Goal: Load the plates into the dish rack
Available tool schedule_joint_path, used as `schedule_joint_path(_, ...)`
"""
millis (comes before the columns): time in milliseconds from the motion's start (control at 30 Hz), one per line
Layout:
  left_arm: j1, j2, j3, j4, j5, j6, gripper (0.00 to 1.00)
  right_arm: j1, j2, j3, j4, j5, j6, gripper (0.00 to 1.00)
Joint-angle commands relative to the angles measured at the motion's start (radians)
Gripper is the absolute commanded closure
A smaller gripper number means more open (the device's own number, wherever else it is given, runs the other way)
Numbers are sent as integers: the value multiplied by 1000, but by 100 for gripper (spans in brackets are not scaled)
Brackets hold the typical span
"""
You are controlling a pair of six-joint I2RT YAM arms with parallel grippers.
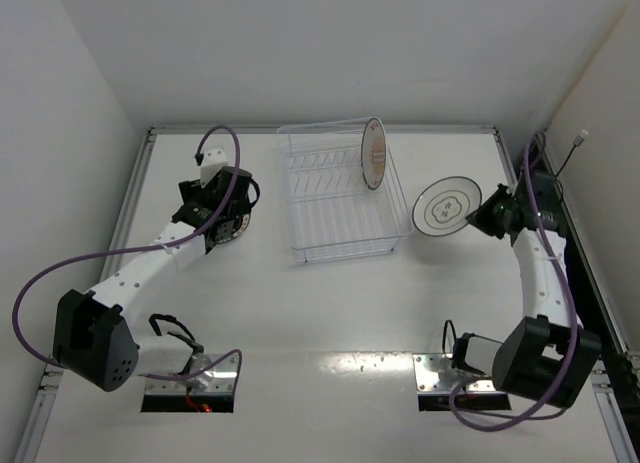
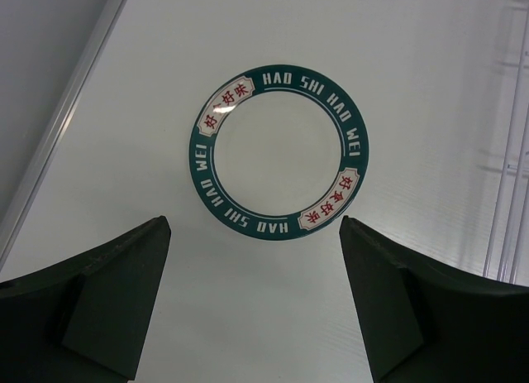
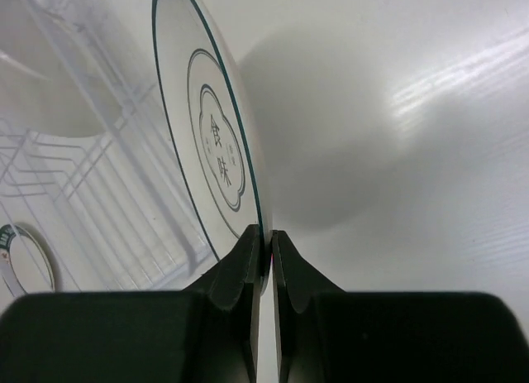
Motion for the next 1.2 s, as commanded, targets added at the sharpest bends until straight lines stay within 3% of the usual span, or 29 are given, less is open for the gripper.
schedule_joint_path(0,-3,-3,8,18,-14,-8,18,107,-50,102,32,113,51,100)
schedule_joint_path(167,-3,-3,8,18,-5,-8,18,303,-88,255,55,373,32,100)
schedule_joint_path(300,-3,-3,8,18,-5,-8,18,501,20,407,46,553,-61,100)
schedule_joint_path(500,-3,6,8,18,-5,1,18,693,221,626,40,802,-190,100)
schedule_joint_path(667,-3,17,8,27,-14,1,18,767,477,850,-20,914,-299,100)
schedule_joint_path(967,-3,26,17,27,-14,1,18,891,795,1218,-92,1171,-439,100)
schedule_joint_path(1167,-3,26,17,27,-33,1,18,913,927,1234,-88,1215,-482,100)
